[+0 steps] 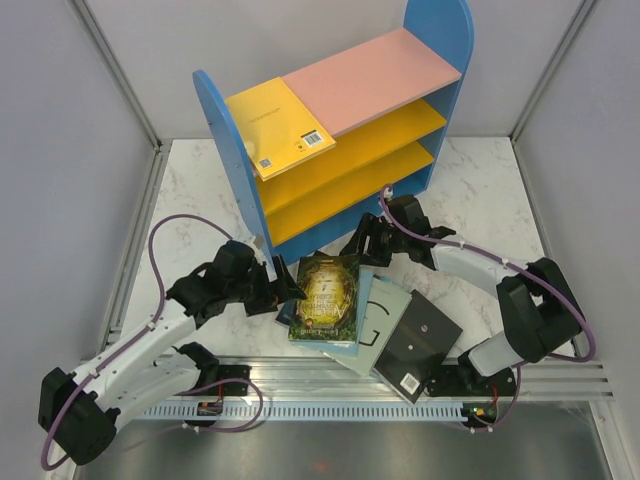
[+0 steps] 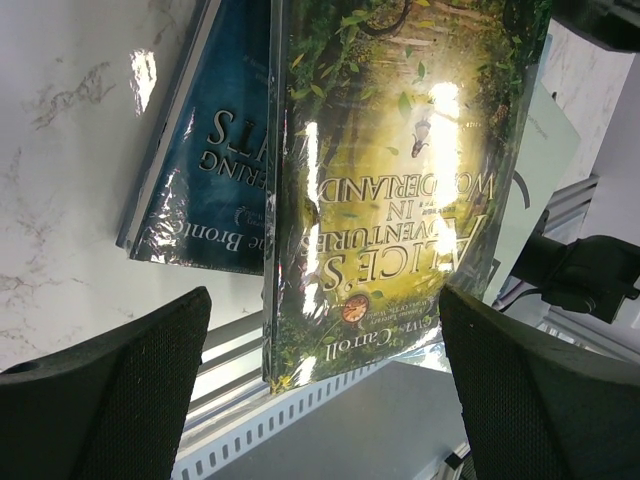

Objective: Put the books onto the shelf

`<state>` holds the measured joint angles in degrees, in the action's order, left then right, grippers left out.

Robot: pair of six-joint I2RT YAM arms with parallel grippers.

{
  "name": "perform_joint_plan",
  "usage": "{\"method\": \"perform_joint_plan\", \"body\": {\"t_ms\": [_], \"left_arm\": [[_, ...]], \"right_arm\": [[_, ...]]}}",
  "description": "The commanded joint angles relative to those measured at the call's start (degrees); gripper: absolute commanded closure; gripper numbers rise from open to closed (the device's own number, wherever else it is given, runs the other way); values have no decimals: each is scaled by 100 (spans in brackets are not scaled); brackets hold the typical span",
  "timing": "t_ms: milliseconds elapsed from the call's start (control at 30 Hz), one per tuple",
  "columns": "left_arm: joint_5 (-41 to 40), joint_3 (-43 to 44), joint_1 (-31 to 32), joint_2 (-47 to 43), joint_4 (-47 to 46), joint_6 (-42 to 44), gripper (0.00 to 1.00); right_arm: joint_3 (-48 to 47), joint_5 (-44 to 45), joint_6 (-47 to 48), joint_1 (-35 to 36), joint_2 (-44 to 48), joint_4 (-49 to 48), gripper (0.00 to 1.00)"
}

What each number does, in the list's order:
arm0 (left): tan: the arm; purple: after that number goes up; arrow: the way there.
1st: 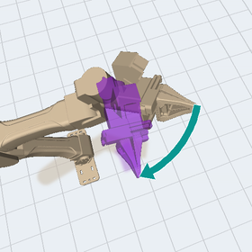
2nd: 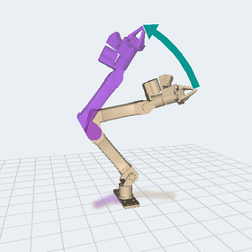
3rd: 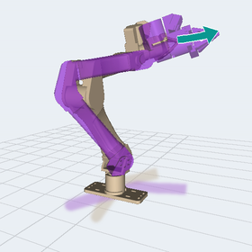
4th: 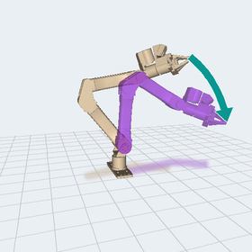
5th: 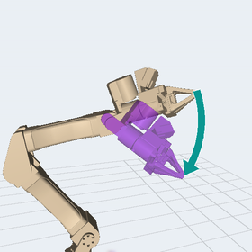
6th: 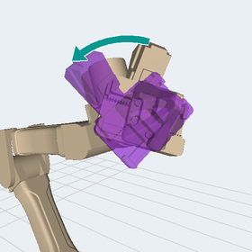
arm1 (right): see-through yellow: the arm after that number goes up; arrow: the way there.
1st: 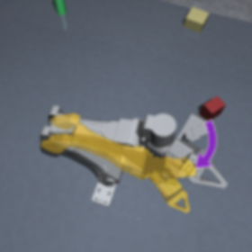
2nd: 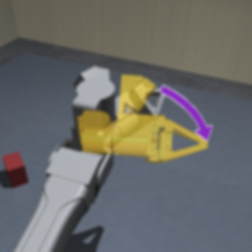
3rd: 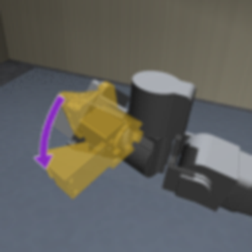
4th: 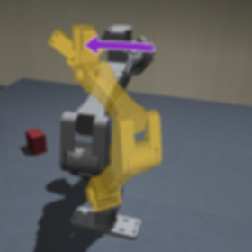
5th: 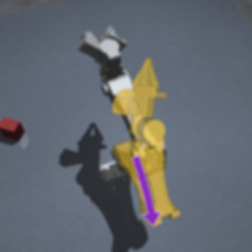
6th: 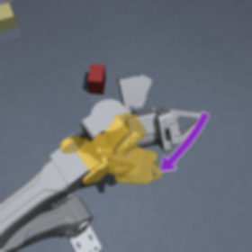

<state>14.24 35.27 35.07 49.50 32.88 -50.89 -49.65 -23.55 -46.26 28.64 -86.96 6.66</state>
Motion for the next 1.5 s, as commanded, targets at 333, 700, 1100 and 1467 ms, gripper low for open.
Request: {"method": "perform_joint_plan", "body": {"t_ms": [333,700,1100,1467], "left_arm": [[149,15,9,201,-177,282,3],[185,-55,9,236,-300,282,3],[62,164,9,-177,-11,299,3],[-149,867,0,-1249,359,580,0]], "right_arm": [[421,-369,-217,1,126,-613,45],[263,-536,-199,1,284,-736,90],[307,-554,-137,-8,1207,-174,100],[298,-1212,-752,-43,2823,11,100]]}}
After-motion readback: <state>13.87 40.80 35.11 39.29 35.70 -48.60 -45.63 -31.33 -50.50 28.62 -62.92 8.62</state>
